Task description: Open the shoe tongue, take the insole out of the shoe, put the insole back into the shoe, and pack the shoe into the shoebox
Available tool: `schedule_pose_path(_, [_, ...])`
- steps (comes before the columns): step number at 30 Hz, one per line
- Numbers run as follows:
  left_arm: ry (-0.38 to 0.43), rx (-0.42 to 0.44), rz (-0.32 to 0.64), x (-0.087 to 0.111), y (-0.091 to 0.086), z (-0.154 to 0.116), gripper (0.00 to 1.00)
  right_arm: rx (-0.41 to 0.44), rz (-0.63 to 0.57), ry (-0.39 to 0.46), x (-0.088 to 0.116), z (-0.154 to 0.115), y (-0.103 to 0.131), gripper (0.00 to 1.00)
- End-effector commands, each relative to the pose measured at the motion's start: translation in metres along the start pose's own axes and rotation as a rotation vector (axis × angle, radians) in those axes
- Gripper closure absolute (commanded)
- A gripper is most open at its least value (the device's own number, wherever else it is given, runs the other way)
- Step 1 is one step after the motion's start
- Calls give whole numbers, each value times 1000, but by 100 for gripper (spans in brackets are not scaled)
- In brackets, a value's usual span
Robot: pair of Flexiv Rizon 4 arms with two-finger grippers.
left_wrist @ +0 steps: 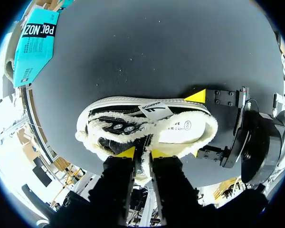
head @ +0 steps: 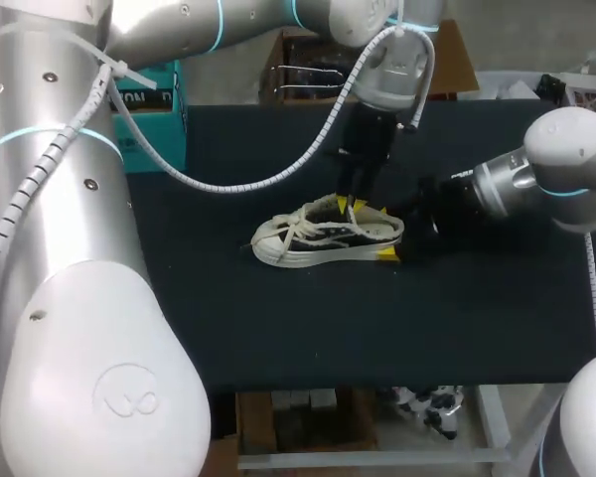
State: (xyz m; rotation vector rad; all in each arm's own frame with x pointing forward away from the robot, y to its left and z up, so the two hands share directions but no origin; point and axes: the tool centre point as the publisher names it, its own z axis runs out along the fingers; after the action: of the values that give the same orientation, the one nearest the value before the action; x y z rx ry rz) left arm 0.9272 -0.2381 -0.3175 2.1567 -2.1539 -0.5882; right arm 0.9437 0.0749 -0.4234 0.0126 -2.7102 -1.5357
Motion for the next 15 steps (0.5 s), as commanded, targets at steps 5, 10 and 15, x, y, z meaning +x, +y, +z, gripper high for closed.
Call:
schedule_pose_path(5, [36,31,0,-16,8,-10,100,-3,-1,1,-3,3,-3,100])
schedule_pose_path(10, [164,79,1,-39,18,-16,100,-3,-1,1,-3,3,-3,100])
schedule_pose_path(15, [284,126,-22,-64,21,-18,100,-3,-1,1,-3,3,-3,100])
